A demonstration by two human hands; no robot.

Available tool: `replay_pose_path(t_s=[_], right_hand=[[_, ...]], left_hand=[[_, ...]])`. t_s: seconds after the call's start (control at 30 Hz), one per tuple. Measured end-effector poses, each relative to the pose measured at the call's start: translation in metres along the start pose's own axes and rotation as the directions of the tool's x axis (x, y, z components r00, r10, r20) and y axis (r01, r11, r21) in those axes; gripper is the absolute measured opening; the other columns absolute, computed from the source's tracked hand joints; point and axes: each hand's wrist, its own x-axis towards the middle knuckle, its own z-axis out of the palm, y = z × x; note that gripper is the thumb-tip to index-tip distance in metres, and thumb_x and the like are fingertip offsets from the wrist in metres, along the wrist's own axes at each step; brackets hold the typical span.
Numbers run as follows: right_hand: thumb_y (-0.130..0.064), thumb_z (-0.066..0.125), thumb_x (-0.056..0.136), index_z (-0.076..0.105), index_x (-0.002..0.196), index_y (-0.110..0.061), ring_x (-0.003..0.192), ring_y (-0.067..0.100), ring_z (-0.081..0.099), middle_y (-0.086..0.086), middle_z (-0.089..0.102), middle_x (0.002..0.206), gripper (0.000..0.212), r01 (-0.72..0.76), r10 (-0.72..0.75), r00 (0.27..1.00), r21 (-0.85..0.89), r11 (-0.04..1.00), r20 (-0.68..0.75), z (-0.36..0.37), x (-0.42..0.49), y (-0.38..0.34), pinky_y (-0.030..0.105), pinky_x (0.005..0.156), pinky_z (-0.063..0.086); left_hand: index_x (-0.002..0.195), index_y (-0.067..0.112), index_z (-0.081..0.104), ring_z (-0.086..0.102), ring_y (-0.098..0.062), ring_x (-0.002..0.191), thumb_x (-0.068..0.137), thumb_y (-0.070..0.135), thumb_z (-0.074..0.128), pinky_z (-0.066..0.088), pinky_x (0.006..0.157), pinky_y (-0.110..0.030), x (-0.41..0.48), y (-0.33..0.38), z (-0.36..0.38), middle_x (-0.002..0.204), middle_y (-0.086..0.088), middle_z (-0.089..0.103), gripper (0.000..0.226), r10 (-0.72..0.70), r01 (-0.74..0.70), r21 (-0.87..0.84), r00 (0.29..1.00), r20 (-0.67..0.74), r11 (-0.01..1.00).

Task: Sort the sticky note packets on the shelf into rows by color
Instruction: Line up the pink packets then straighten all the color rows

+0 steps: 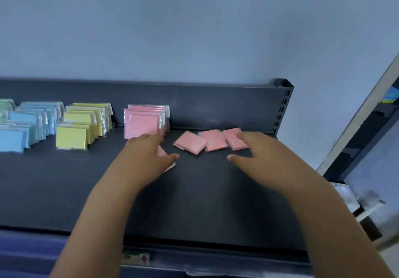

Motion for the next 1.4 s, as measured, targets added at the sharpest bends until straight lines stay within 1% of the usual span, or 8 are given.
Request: replay_pose_path(t_s=[0.27,0.37,0.47,0.67,0.87,1.1,1.3,1.4], right_hand=[[-0.051,0.059,0.094,0.064,0.128,-0.024,0.115,0.017,0.061,-0.004,0.064,0.130,0.044,0.146,-0.149,0.988,0.064,0.987,0.043,0.008,0.013,-0.005,0.041,0.097,0.051],[-0.042,0.063,0.092,0.071,0.094,-0.014,0.078,0.018,0.062,0.000,0.067,0.085,0.029,0.210,-0.189,0.977,0.280,0.937,-0.100,0.016,0.015,-0.008,0.035,0.071,0.053],[-0.028,0.064,0.092,0.070,0.083,-0.002,0.062,0.027,0.059,0.014,0.065,0.074,0.028,0.178,-0.130,0.984,0.583,0.793,-0.123,0.018,0.011,-0.016,0.035,0.055,0.045],[-0.012,0.065,0.090,0.077,0.083,-0.010,0.064,0.029,0.074,0.009,0.074,0.064,0.014,0.065,0.078,0.987,0.790,0.610,-0.141,0.024,0.006,-0.007,0.037,0.061,0.057],[-0.012,0.071,0.089,0.078,0.079,-0.020,0.066,0.025,0.074,0.004,0.075,0.067,0.014,0.012,0.256,0.952,0.856,0.517,-0.167,0.020,0.007,-0.006,0.042,0.072,0.064],[-0.008,0.060,0.091,0.076,0.069,-0.038,0.068,0.025,0.072,0.004,0.073,0.068,0.041,-0.005,0.330,0.920,0.836,0.548,-0.211,0.042,0.010,-0.045,0.047,0.076,0.062],[-0.014,0.065,0.088,0.076,0.083,-0.019,0.067,0.022,0.068,-0.004,0.067,0.075,0.014,-0.005,0.371,0.881,0.777,0.630,-0.295,0.067,0.018,-0.103,0.049,0.077,0.062],[-0.019,0.063,0.088,0.075,0.077,-0.020,0.076,0.021,0.064,-0.006,0.067,0.073,0.016,-0.054,0.371,0.853,0.646,0.762,-0.366,0.080,0.017,-0.130,0.034,0.069,0.052]], left_hand=[[0.123,0.032,0.058,0.064,-0.015,0.093,0.066,0.061,0.080,0.054,0.077,-0.032,-0.015,0.006,0.001,0.107,0.009,0.066,0.068,-0.124,0.124,-0.022,0.992,-0.003,0.992],[0.111,0.033,0.061,0.064,-0.007,0.081,0.069,0.058,0.081,0.056,0.074,-0.033,-0.030,0.032,-0.001,0.094,0.015,0.064,0.053,-0.090,0.056,-0.235,0.987,-0.134,0.970],[0.108,0.037,0.063,0.064,-0.003,0.082,0.069,0.055,0.080,0.057,0.075,-0.038,-0.042,0.062,0.005,0.097,0.014,0.066,0.046,-0.032,-0.059,-0.352,0.968,-0.248,0.934],[0.122,0.037,0.061,0.061,0.002,0.096,0.072,0.048,0.081,0.054,0.081,-0.025,-0.059,0.090,0.030,0.111,0.019,0.062,0.055,-0.016,-0.156,-0.499,0.946,-0.323,0.852],[0.112,0.032,0.070,0.069,0.000,0.100,0.093,0.018,0.072,0.052,0.080,-0.014,-0.066,0.074,0.027,0.107,0.020,0.074,0.024,-0.096,-0.109,-0.827,0.976,-0.193,0.551],[0.122,0.024,0.069,0.070,-0.005,0.107,0.092,-0.001,0.065,0.054,0.090,-0.019,-0.060,0.029,0.020,0.112,0.007,0.076,0.040,-0.012,-0.139,-0.856,0.986,-0.167,0.498],[0.123,0.027,0.070,0.070,-0.001,0.103,0.093,-0.002,0.066,0.053,0.083,-0.013,-0.054,-0.032,-0.002,0.113,0.006,0.074,0.042,0.069,-0.137,-0.878,0.991,-0.118,0.460],[0.118,0.024,0.073,0.069,0.001,0.103,0.093,0.005,0.068,0.052,0.086,-0.014,-0.047,-0.062,-0.017,0.107,0.013,0.077,0.032,0.100,-0.164,-0.878,0.986,-0.133,0.450]])
